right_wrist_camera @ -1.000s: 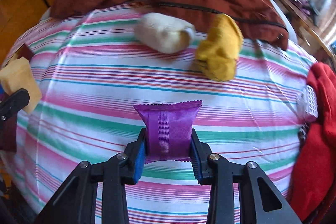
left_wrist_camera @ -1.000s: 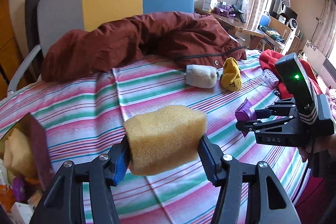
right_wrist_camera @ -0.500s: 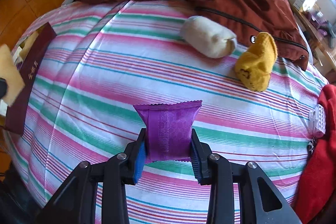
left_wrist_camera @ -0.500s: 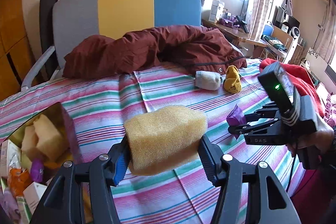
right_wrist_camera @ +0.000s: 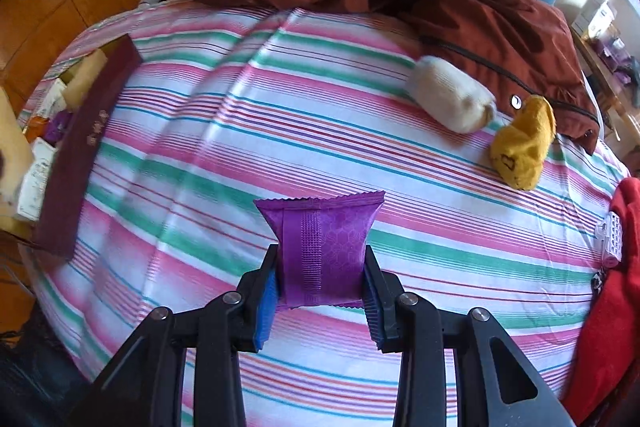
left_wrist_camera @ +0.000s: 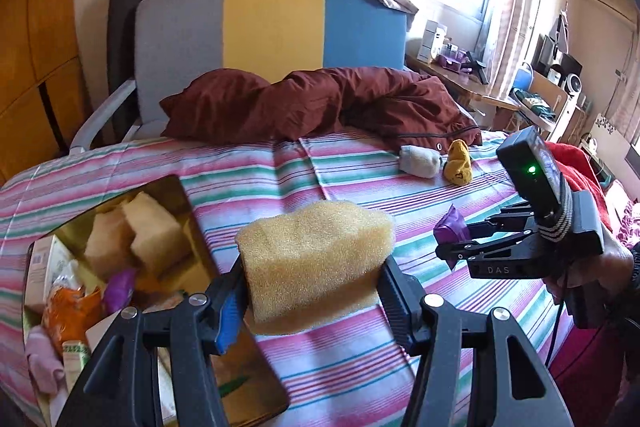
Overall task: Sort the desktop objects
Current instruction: 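Carry the sponge and packet to the gold tray and release both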
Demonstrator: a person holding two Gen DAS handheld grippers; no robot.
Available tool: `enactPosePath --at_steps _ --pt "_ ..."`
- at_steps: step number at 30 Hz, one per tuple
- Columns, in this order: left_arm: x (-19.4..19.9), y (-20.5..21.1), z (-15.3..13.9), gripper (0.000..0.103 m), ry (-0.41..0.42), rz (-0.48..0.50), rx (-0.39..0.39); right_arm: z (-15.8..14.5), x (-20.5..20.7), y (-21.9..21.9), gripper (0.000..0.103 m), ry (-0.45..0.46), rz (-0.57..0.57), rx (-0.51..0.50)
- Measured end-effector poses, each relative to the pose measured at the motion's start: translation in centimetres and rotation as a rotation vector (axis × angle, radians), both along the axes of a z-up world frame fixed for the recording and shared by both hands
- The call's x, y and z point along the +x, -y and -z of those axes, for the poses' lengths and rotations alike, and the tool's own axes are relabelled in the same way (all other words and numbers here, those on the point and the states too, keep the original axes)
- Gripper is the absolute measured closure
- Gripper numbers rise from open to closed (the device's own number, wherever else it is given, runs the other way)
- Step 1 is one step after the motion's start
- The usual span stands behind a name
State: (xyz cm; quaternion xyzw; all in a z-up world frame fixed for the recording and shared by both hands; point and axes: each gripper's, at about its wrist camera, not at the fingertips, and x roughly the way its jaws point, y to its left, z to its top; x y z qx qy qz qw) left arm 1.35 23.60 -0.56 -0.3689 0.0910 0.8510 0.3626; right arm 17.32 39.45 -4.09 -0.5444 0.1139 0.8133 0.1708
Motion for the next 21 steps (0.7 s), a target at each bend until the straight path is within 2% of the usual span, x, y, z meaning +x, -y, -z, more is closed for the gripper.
enactPosePath --at_steps 5,11,21 --pt "-0.3 2.8 -0.4 0.043 0.009 -0.032 0.027 0.3 -2.9 2.9 0.065 -0.047 -0.061 -0.015" --pt "-0.7 7.0 -1.4 0.043 0.017 -0.079 0.066 -1.3 -5.2 7.9 0.065 -0.108 -0.142 -0.031" --pt "-2.1 15.5 -2.0 0.043 0.035 -0.208 0.113 -3.3 -6.7 14.3 0.065 -0.228 -0.204 -0.073"
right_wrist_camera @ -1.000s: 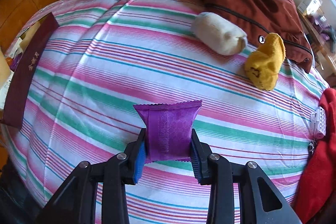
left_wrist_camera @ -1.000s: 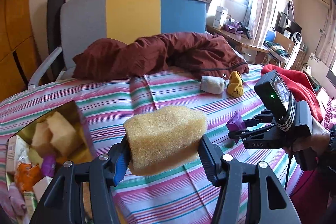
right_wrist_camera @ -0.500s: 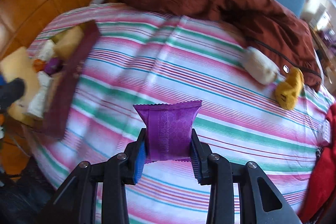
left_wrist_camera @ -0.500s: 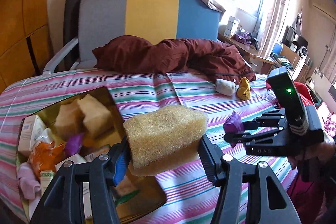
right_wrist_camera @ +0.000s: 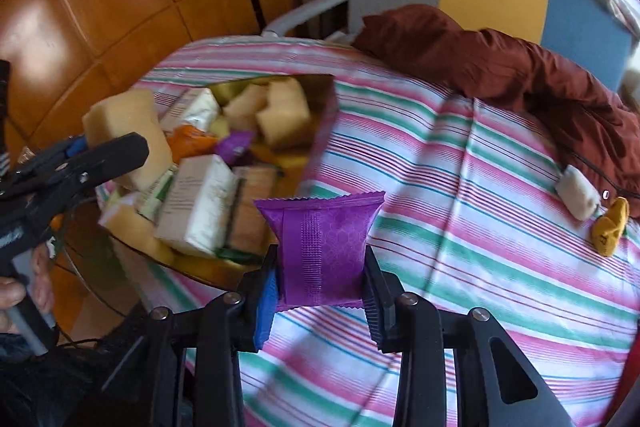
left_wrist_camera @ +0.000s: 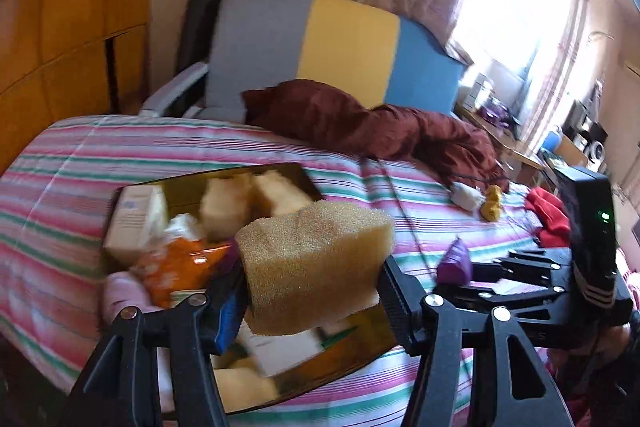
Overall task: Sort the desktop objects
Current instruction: 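Carry the sponge and packet to the gold tray and release both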
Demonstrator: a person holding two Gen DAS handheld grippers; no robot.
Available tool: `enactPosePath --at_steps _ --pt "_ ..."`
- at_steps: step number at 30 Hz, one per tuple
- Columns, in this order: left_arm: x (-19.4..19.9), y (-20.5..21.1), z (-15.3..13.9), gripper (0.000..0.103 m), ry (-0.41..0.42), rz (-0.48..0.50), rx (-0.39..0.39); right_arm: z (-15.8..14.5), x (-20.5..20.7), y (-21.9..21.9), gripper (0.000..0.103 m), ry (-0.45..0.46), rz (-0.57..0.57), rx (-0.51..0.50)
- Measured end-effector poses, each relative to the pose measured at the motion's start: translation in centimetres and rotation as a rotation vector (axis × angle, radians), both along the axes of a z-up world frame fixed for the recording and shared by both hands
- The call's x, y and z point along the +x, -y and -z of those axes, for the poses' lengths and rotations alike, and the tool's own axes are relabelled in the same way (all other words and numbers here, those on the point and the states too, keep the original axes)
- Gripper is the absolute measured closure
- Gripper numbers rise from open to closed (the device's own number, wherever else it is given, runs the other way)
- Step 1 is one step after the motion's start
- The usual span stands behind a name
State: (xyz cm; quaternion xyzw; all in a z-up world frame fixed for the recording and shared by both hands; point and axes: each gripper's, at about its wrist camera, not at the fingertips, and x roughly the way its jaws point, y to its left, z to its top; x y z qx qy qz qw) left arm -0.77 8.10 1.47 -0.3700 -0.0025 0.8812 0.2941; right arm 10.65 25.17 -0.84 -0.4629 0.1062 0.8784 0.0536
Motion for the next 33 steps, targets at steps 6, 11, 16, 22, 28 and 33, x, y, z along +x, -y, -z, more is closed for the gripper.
enactPosePath --at_steps 6,11,16,22,28,33 --pt "-2.8 3.8 1.3 0.043 0.030 -0.095 -0.023 -0.1 -2.1 2.8 0.065 -0.025 -0.035 -0.009" --pt "-4.9 4.7 1.0 0.043 0.021 -0.113 -0.018 -0.3 -4.2 4.1 0.065 -0.033 -0.058 -0.012" --pt "-7.1 3.8 0.9 0.043 0.037 -0.096 -0.001 -0.4 -6.0 4.8 0.065 -0.030 -0.059 -0.012" --pt "-9.4 2.9 1.2 0.043 0.054 -0.105 0.003 -0.1 -7.4 5.4 0.065 -0.028 -0.062 -0.019" --pt "-12.1 2.1 3.3 0.038 0.122 -0.110 0.000 0.6 -9.2 4.8 0.064 -0.024 -0.021 -0.018" --pt "-12.6 2.3 5.2 0.030 0.191 -0.125 -0.018 1.7 -9.8 4.0 0.049 -0.008 0.034 -0.040"
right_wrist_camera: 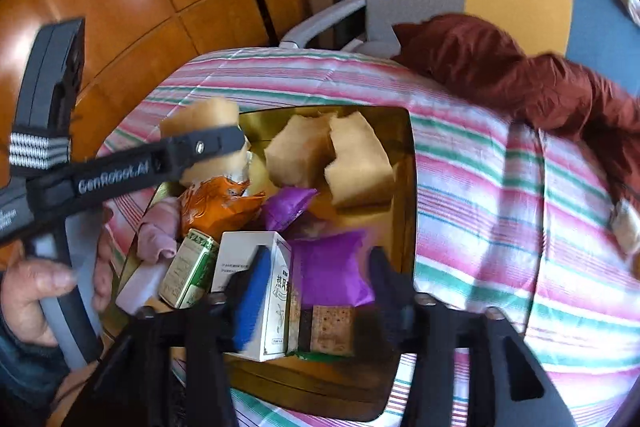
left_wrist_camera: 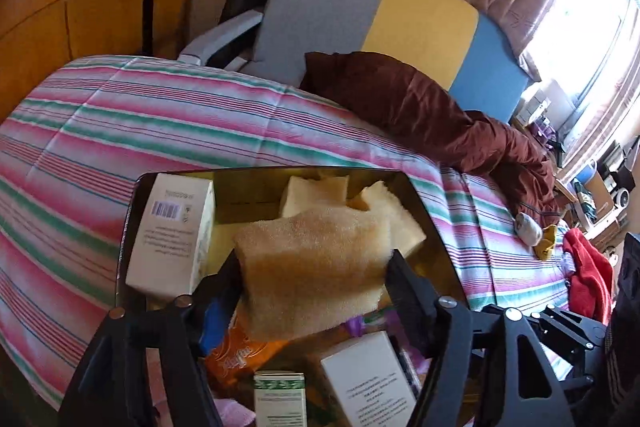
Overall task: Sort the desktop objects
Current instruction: 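Carry the sponge and packet to the gold tray and release both, then move both grippers back over the two socks on the bedspread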
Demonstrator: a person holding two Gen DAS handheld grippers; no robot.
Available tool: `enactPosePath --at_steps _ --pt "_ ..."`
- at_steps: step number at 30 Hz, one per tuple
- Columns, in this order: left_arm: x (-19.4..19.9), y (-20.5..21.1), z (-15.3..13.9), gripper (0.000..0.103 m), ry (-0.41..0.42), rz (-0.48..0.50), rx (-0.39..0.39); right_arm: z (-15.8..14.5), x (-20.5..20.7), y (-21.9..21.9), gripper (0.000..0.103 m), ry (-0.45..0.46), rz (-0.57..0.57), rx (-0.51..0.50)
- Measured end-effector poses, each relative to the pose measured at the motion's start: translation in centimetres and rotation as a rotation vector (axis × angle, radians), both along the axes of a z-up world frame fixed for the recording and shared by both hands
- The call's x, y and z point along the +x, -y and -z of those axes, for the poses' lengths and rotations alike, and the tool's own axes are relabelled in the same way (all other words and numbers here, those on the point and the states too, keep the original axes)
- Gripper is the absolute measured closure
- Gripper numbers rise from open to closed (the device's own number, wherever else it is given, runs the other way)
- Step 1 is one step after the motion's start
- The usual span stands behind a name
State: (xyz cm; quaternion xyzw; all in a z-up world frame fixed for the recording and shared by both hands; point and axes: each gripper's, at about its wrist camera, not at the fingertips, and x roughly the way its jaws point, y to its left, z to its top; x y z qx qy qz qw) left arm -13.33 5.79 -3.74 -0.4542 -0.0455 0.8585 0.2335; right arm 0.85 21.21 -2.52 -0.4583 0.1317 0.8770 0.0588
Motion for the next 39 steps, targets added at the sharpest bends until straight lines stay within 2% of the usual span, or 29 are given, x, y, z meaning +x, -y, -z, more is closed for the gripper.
enactPosePath --at_steps 4,5,8,15,28,32,39 --pt "0.7 1.1 0.2 0.029 -0.019 -0.036 -0.020 0.9 0.4 0.3 0.049 0.022 -0.013 0.007" --pt "1.0 1.1 0.2 0.028 -0.045 -0.040 -0.048 1.0 0.5 0.3 0.049 0.026 -0.091 0.006" --pt "1.7 0.8 0.3 0.028 -0.092 -0.040 -0.143 1.6 0.7 0.4 0.049 0.037 -0.088 -0.006" --pt "3.8 1.8 -0.5 0.028 -0.120 -0.069 -0.121 1.8 1.6 0.9 0.044 0.037 -0.087 -0.025" --pt "8.9 0.8 -3.7 0.029 -0.210 -0.045 -0.105 0.8 3.6 2.1 0.037 -0.001 -0.101 0.002" --pt "9.9 0.4 -4.1 0.029 -0.214 -0.021 -0.094 0.4 4.4 1.9 0.030 -0.013 -0.095 0.017" --pt "11.4 -0.8 -4.0 0.028 -0.230 0.025 -0.127 -0.1 5.7 0.9 0.017 -0.021 -0.063 0.049"
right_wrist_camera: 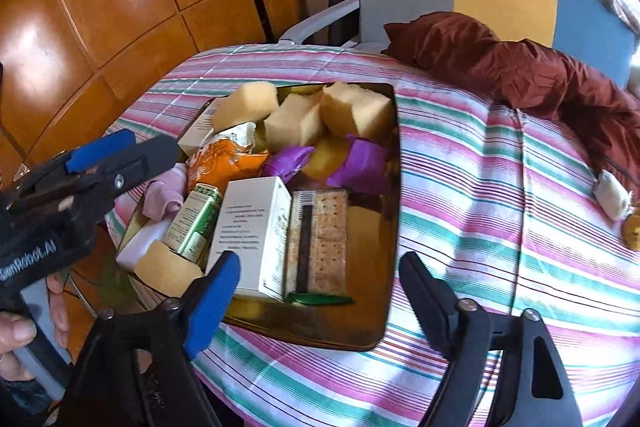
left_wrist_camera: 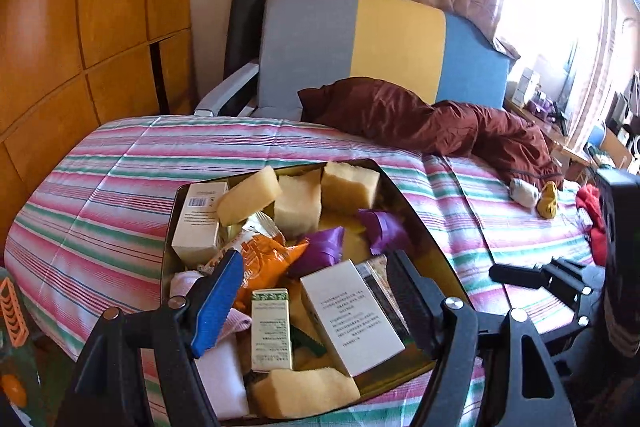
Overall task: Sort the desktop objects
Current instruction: 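Move both grippers back over the two socks on the bedspread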
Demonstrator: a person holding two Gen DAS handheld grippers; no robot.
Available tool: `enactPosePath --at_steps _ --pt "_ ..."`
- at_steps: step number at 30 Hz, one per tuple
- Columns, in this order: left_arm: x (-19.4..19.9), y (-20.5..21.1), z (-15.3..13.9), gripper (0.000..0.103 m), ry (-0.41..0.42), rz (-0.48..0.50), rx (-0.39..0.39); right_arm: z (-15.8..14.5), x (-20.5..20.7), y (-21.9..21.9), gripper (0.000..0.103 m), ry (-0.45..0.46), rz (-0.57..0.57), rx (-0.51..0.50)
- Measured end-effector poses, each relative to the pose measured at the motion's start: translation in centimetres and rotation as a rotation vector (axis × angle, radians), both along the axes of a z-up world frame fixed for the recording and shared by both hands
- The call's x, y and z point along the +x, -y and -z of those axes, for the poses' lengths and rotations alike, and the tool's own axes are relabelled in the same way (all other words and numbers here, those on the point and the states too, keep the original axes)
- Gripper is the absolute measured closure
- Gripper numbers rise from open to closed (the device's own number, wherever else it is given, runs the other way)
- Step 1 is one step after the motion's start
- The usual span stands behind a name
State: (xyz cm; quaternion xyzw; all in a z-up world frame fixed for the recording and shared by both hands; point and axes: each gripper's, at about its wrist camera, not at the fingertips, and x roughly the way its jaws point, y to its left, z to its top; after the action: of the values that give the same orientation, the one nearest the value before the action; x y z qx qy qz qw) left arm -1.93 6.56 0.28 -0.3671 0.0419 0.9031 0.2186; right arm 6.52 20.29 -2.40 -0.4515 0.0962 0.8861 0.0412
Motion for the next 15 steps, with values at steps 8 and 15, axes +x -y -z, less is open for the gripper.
enactPosePath --at_steps 8,15 --pt "1.3 -1.7 0.0 0.028 -0.018 0.053 -0.026 -1.1 1.3 -2.2 0.016 0.001 0.039 0.052" --pt "2.2 -3.3 0.5 0.028 0.001 0.099 -0.036 -1.9 2.5 -4.8 0.014 0.010 0.088 0.085"
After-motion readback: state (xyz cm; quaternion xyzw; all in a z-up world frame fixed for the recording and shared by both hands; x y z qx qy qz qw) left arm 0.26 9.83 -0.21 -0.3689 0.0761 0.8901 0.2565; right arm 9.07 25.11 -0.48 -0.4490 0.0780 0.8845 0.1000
